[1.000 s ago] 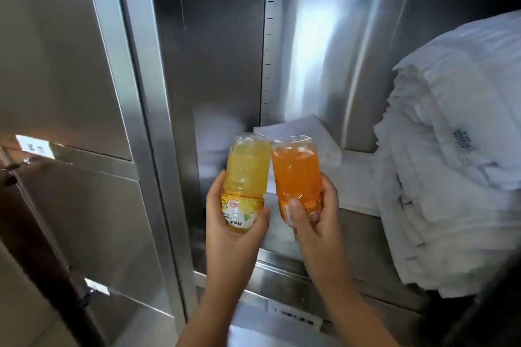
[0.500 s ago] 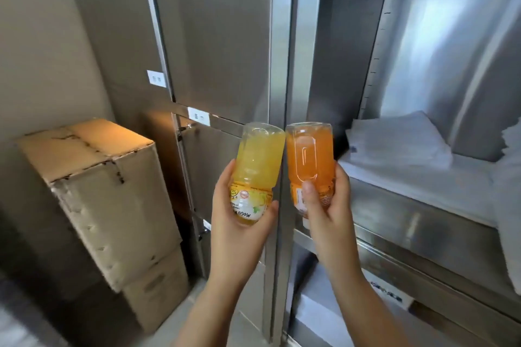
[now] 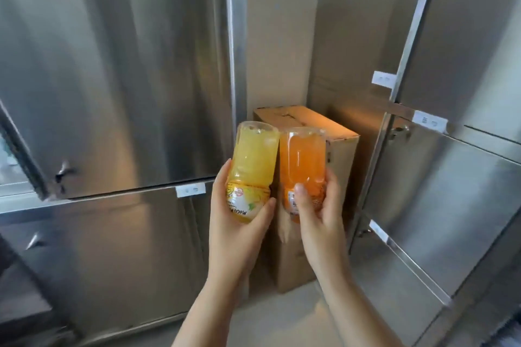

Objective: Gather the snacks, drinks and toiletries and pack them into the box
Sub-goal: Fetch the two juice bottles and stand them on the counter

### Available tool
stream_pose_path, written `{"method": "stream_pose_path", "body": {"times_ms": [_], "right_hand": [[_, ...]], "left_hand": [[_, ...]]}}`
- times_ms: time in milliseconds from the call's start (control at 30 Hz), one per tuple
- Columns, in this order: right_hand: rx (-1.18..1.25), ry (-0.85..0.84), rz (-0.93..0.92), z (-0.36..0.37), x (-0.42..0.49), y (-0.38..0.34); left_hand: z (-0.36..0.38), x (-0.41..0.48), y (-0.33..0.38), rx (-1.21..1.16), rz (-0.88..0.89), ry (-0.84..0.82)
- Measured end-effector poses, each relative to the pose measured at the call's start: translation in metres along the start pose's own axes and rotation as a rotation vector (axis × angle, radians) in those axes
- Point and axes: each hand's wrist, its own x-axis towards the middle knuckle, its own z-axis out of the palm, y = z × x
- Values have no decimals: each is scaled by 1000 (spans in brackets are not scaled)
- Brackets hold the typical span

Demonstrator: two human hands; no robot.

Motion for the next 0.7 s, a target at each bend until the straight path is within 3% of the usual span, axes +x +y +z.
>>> {"method": "stream_pose_path", "body": {"times_ms": [333,700], "right_hand": [[288,-369,110,280,-102,-59],[483,-716,100,460,-170,-114]], "left_hand": [[-295,6,32,233,27,317],[-471,-8,67,325,72,633]]}}
